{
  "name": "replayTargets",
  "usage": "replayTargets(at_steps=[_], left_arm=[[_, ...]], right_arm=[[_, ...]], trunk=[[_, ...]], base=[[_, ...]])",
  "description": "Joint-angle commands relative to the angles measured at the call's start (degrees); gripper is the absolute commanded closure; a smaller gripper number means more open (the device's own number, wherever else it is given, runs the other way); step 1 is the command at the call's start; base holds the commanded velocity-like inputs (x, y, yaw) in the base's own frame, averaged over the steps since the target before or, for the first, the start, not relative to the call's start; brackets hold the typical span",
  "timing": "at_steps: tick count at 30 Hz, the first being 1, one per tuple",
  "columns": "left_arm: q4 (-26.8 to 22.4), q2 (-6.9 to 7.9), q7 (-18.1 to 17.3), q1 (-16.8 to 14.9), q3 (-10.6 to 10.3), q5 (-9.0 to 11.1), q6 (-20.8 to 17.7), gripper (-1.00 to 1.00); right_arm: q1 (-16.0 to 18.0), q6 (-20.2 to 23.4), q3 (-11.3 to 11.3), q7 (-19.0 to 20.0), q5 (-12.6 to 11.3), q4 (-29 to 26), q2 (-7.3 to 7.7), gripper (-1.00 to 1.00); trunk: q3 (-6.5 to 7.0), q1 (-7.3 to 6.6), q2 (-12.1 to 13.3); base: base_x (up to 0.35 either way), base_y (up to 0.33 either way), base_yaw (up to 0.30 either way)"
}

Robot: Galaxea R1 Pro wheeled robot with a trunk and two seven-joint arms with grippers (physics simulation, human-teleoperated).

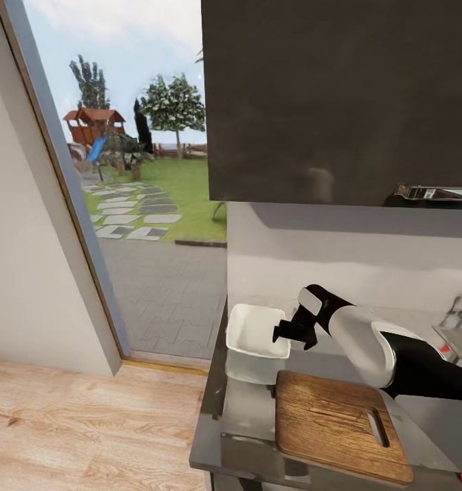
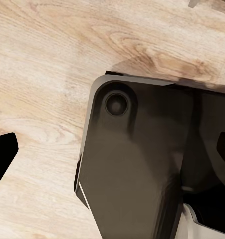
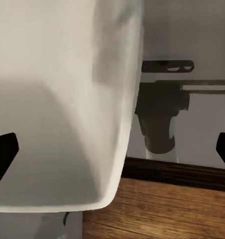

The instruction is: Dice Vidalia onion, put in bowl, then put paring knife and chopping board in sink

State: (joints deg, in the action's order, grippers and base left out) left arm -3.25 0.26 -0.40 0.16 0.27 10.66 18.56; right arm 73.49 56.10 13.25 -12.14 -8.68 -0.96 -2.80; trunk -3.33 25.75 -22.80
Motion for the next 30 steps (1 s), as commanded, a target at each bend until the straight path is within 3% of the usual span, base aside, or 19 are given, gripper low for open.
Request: replayTargets(at_steps=[1, 16, 19, 22, 30], left_arm=[[-0.09, 0.00, -0.04, 0.02, -0.01, 0.24, 0.07, -1.00], [-0.09, 0.00, -0.04, 0.02, -0.01, 0.23, 0.07, -1.00], [-0.09, 0.00, -0.04, 0.02, -0.01, 0.24, 0.07, -1.00], [-0.09, 0.00, -0.04, 0.02, -0.01, 0.24, 0.07, -1.00], [-0.09, -0.08, -0.04, 0.02, -0.09, 0.18, 0.07, -1.00]], right_arm=[[0.03, 0.15, 0.11, -0.60, -0.61, -0.09, -0.02, -1.00], [-0.01, 0.15, 0.35, -0.62, -0.76, -1.40, 0.12, -1.00], [0.01, 0.25, 0.50, -0.70, -0.77, -4.88, 0.56, -1.00], [0.01, 0.43, 0.44, -0.82, -0.80, -12.80, 0.68, -1.00], [-0.01, 0.50, 0.23, -0.93, -0.73, -16.86, 0.93, -1.00]], trunk=[[-0.12, 0.04, -0.12], [-0.12, 0.04, -0.12], [-0.12, 0.04, -0.12], [-0.12, 0.04, -0.12], [-0.12, 0.04, -0.12]], base=[[0.000, 0.000, 0.000], [0.000, 0.000, 0.000], [0.000, 0.000, 0.000], [-0.024, 0.000, 0.000], [-0.241, 0.000, 0.000]])
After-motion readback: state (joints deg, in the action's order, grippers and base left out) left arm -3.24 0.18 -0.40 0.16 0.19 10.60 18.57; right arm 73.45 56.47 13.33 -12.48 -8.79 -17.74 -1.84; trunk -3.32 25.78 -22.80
